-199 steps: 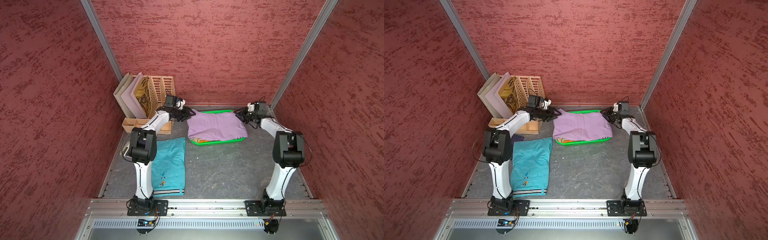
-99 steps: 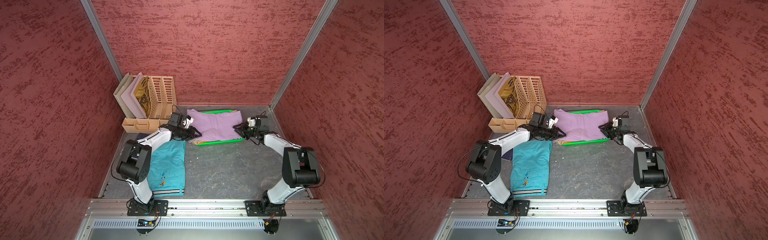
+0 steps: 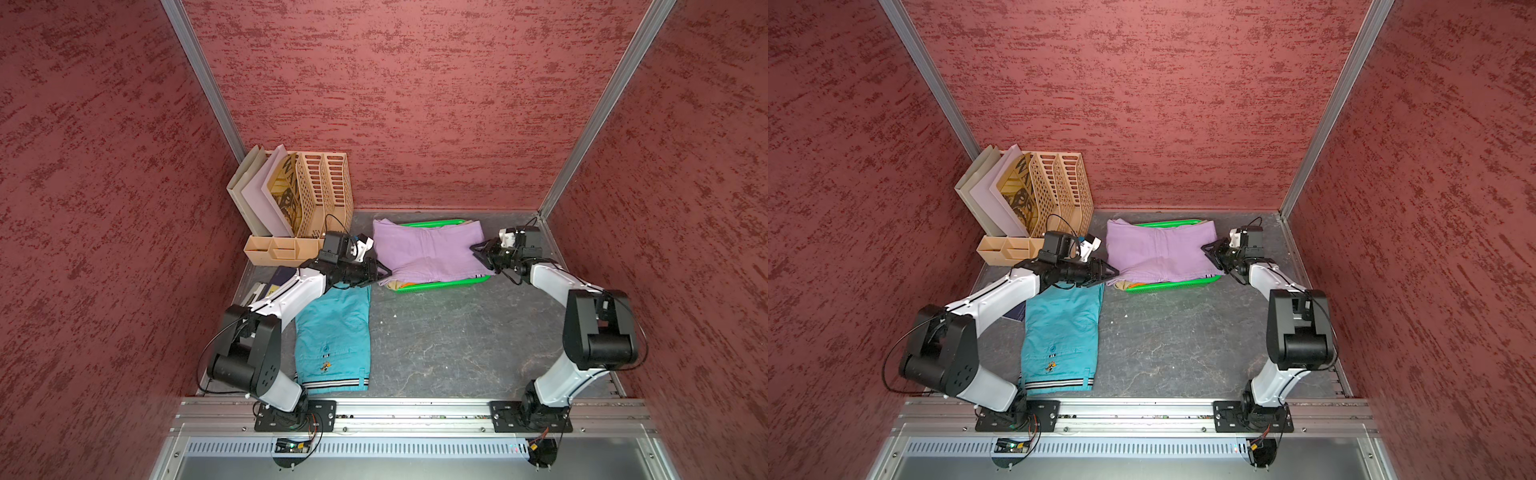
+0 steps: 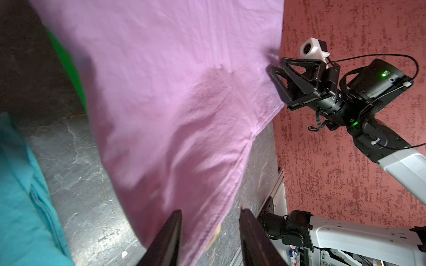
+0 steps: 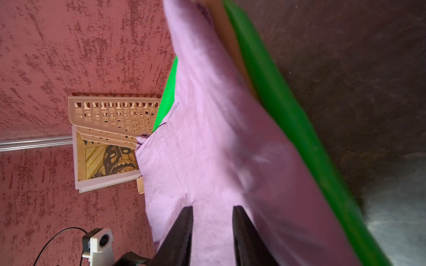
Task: Put the folded long pants in the basket
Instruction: Adjust the long pant in the basket, then adjust the long pant at the center of the board.
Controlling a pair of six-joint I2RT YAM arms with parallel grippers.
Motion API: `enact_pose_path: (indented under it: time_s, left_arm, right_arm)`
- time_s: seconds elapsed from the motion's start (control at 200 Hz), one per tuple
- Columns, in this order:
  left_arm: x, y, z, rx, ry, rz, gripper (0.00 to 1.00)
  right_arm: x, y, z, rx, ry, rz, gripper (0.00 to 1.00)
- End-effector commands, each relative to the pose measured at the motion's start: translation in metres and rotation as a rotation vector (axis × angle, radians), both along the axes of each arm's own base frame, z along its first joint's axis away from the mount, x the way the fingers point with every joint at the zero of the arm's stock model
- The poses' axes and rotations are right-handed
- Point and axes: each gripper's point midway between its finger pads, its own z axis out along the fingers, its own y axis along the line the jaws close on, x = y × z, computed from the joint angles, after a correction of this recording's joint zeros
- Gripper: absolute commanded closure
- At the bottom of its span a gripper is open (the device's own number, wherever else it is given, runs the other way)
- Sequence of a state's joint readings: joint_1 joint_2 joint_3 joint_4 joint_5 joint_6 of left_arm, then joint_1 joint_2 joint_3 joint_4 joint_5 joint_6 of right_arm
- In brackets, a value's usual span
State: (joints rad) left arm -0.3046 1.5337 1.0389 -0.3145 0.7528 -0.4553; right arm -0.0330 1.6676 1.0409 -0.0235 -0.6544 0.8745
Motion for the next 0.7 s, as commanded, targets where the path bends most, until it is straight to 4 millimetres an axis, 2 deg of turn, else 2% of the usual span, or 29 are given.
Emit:
enact_pose_path:
  time_s: [0.0, 0.07, 0.135, 0.26, 0.346, 0.436, 0.486, 0.546, 0.561, 0.626, 0.696]
  left_arm:
    - [-0.006, -0.019, 0.02, -0.014, -0.029, -0.074, 0.56]
    - [-0.004, -0.027, 0.008, 0.01, -0.006, -0.087, 0.56]
    - [-0.002, -0.032, -0.009, 0.012, 0.03, -0.091, 0.58]
    - [-0.004, -0.031, -0.046, 0.04, 0.12, -0.073, 0.63]
    - [-0.015, -0.032, -0.052, 0.03, 0.133, -0.08, 0.63]
    - [-0.025, -0.032, -0.036, 0.019, 0.105, -0.096, 0.61]
    - [-0.025, -0.029, -0.018, 0.023, 0.067, -0.088, 0.56]
    - [-0.025, -0.024, 0.005, 0.035, 0.008, -0.07, 0.54]
    - [-0.025, -0.022, 0.012, 0.036, -0.007, -0.066, 0.54]
    - [-0.024, -0.016, 0.036, 0.038, -0.065, -0.047, 0.5]
    - [-0.023, -0.005, 0.051, 0.05, -0.105, -0.005, 0.45]
  right_arm:
    - [-0.015, 0.011, 0.033, 0.005, -0.06, 0.045, 0.66]
    - [-0.022, 0.017, 0.03, 0.005, -0.044, 0.065, 0.66]
    - [-0.029, 0.02, 0.019, -0.009, -0.014, 0.088, 0.66]
    - [-0.038, 0.017, 0.002, -0.045, 0.019, 0.094, 0.66]
    - [-0.043, 0.016, 0.005, -0.066, 0.001, 0.096, 0.66]
    - [-0.048, 0.016, 0.015, -0.098, -0.033, 0.111, 0.65]
    - [-0.05, 0.016, 0.023, -0.11, -0.056, 0.115, 0.64]
    - [-0.051, 0.015, 0.025, -0.122, -0.065, 0.112, 0.64]
    - [-0.053, 0.016, 0.035, -0.124, -0.092, 0.112, 0.64]
    - [-0.054, 0.017, 0.043, -0.124, -0.108, 0.117, 0.64]
    - [-0.058, 0.02, 0.05, -0.128, -0.128, 0.122, 0.64]
